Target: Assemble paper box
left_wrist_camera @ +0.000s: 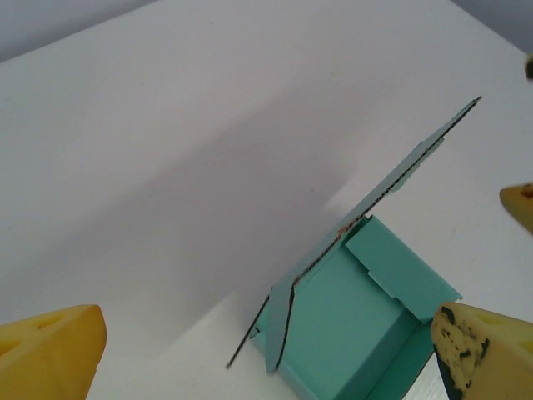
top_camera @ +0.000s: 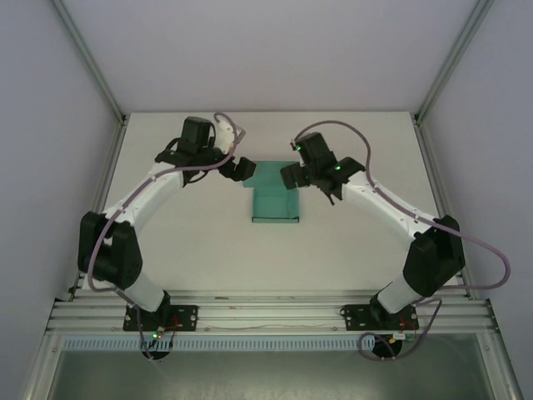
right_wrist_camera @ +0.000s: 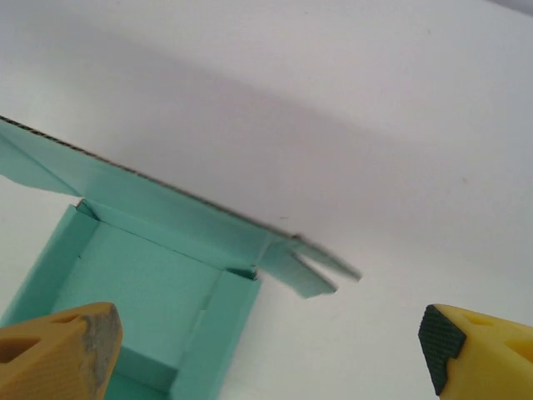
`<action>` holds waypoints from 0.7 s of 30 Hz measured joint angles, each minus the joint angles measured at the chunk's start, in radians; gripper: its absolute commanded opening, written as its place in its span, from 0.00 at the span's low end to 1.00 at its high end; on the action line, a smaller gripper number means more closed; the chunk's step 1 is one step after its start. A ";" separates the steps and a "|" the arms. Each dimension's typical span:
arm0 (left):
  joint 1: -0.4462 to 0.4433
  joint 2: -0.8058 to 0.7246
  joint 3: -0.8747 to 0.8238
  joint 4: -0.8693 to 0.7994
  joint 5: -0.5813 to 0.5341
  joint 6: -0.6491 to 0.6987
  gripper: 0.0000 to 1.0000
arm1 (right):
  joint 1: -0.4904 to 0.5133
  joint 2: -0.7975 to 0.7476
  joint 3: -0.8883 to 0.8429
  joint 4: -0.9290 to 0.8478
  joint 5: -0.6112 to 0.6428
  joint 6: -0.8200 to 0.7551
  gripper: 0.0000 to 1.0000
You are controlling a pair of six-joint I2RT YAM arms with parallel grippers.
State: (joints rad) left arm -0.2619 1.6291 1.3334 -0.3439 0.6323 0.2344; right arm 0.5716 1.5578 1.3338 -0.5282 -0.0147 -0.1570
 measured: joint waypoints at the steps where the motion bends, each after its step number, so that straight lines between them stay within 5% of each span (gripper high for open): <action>1: 0.000 0.035 0.035 -0.023 0.001 0.018 1.00 | -0.024 0.011 0.014 -0.003 -0.035 -0.048 0.93; 4: 0.000 0.136 0.133 -0.107 0.012 0.072 0.95 | -0.081 0.080 0.082 -0.020 -0.132 -0.182 0.89; 8: 0.000 0.213 0.182 -0.201 0.024 0.147 0.88 | -0.109 0.198 0.180 -0.073 -0.185 -0.296 0.66; 14: 0.000 0.279 0.253 -0.313 0.037 0.209 0.52 | -0.124 0.272 0.208 -0.146 -0.215 -0.381 0.38; 21: 0.000 0.290 0.270 -0.352 0.045 0.233 0.15 | -0.125 0.273 0.203 -0.161 -0.219 -0.402 0.25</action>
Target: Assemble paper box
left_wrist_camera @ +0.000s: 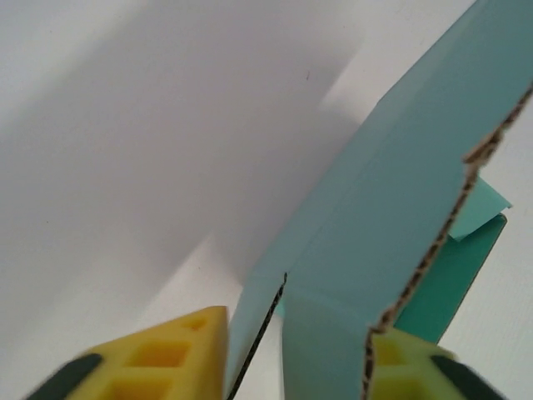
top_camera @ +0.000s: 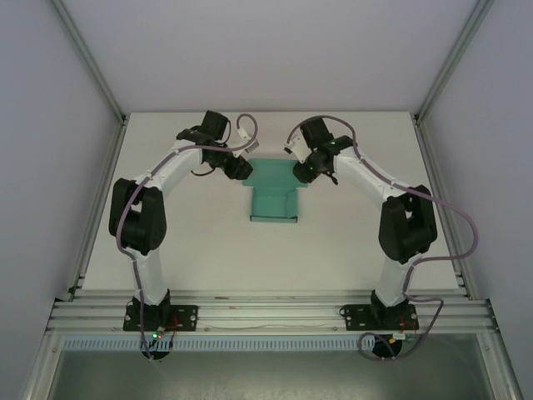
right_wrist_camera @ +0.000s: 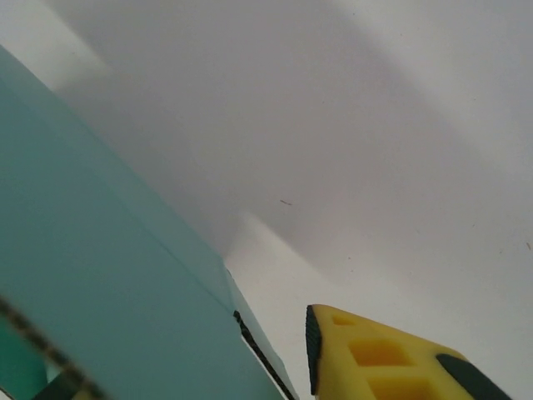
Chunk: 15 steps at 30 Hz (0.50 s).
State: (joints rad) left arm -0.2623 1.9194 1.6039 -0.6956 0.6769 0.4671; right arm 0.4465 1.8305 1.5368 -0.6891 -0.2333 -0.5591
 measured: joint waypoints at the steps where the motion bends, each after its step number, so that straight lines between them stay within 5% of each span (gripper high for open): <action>1: 0.000 0.000 0.000 -0.003 -0.001 -0.002 0.05 | 0.000 0.000 -0.002 0.001 0.000 -0.003 0.21; 6: -0.016 0.000 0.000 -0.003 -0.024 -0.016 0.00 | 0.000 -0.001 -0.014 0.007 -0.003 0.004 0.04; 15: -0.044 0.000 0.006 0.128 -0.148 -0.277 0.00 | 0.000 -0.036 -0.026 0.062 0.034 0.179 0.00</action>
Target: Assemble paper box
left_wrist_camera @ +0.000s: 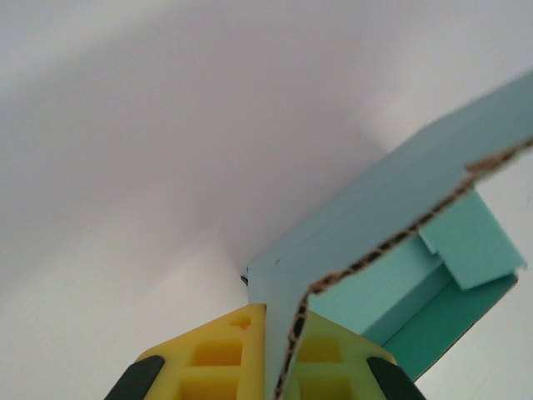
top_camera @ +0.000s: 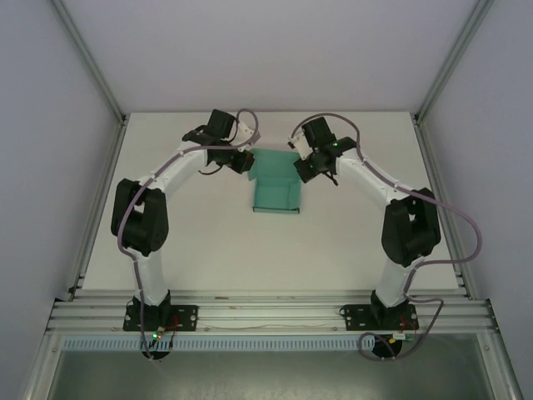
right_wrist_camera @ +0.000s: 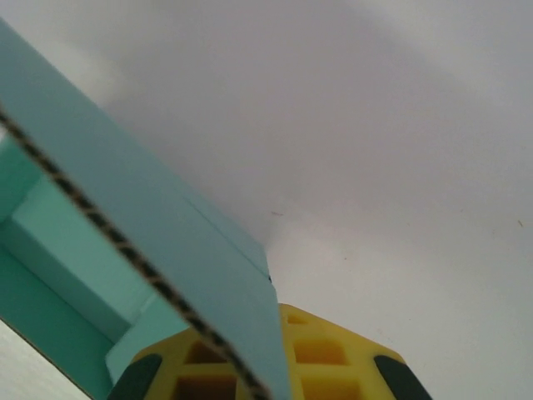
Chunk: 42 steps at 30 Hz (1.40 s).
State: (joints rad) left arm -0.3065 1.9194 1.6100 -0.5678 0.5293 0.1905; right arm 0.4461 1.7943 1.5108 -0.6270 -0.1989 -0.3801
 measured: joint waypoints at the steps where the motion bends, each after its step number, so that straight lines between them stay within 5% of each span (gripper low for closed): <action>1: -0.005 0.000 0.008 0.015 -0.018 -0.048 0.00 | 0.000 -0.002 0.000 0.014 0.009 0.041 0.00; 9: -0.046 0.005 0.051 0.082 -0.121 -0.272 0.00 | 0.000 -0.003 -0.001 0.115 0.068 0.362 0.00; 17: -0.063 0.045 0.090 0.054 -0.174 -0.297 0.00 | 0.005 0.039 0.030 0.096 0.150 0.402 0.06; 23: -0.065 0.047 0.089 0.003 -0.204 -0.278 0.32 | 0.005 0.049 0.055 0.038 0.177 0.314 0.17; 25: -0.060 0.047 0.089 -0.013 -0.225 -0.270 0.54 | -0.003 0.063 0.086 0.002 0.198 0.286 0.25; 32: -0.042 0.047 0.089 -0.026 -0.224 -0.271 0.99 | -0.026 0.079 0.129 -0.035 0.210 0.251 0.61; 42: -0.006 -0.100 -0.152 0.110 -0.218 -0.365 1.00 | -0.024 -0.164 -0.147 0.002 0.283 0.520 0.74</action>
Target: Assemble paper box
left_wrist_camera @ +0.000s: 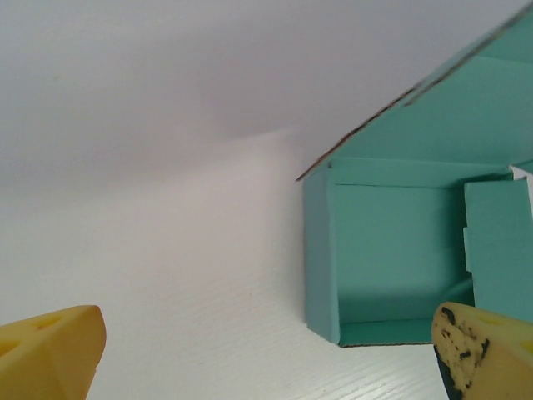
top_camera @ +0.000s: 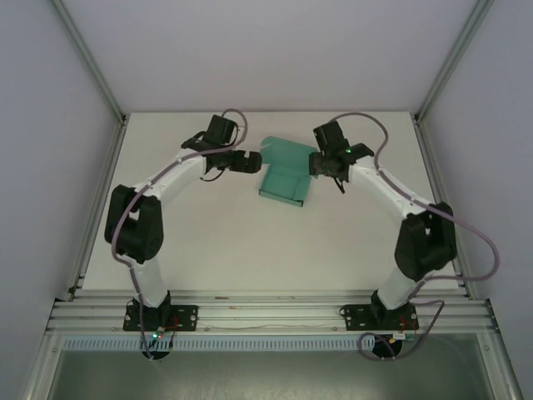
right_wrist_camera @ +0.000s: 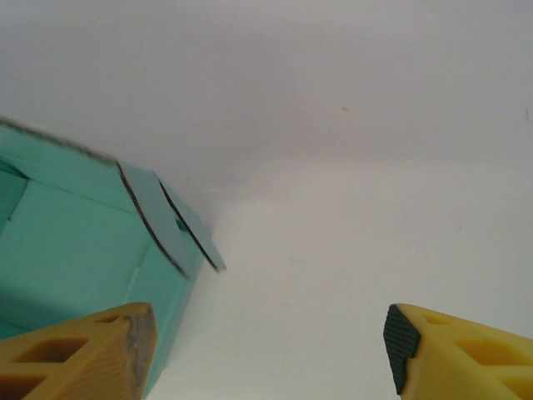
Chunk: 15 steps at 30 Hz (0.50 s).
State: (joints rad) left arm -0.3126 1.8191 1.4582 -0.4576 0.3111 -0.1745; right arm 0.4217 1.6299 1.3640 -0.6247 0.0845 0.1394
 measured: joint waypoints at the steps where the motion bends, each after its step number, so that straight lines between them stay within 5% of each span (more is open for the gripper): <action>1: 0.024 -0.027 -0.048 0.036 0.013 -0.028 1.00 | 0.000 -0.032 -0.042 0.023 -0.014 0.053 0.74; 7: 0.173 -0.079 -0.214 0.177 0.047 -0.145 1.00 | 0.001 -0.016 -0.229 0.220 -0.160 0.308 0.64; 15: 0.180 -0.078 -0.254 0.230 0.052 -0.177 1.00 | 0.001 0.183 -0.235 0.385 -0.222 0.443 0.50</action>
State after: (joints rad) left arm -0.1326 1.7409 1.2045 -0.2276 0.3630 -0.3511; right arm 0.4229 1.8126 1.1294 -0.2401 -0.1371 0.5819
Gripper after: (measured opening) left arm 0.997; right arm 0.527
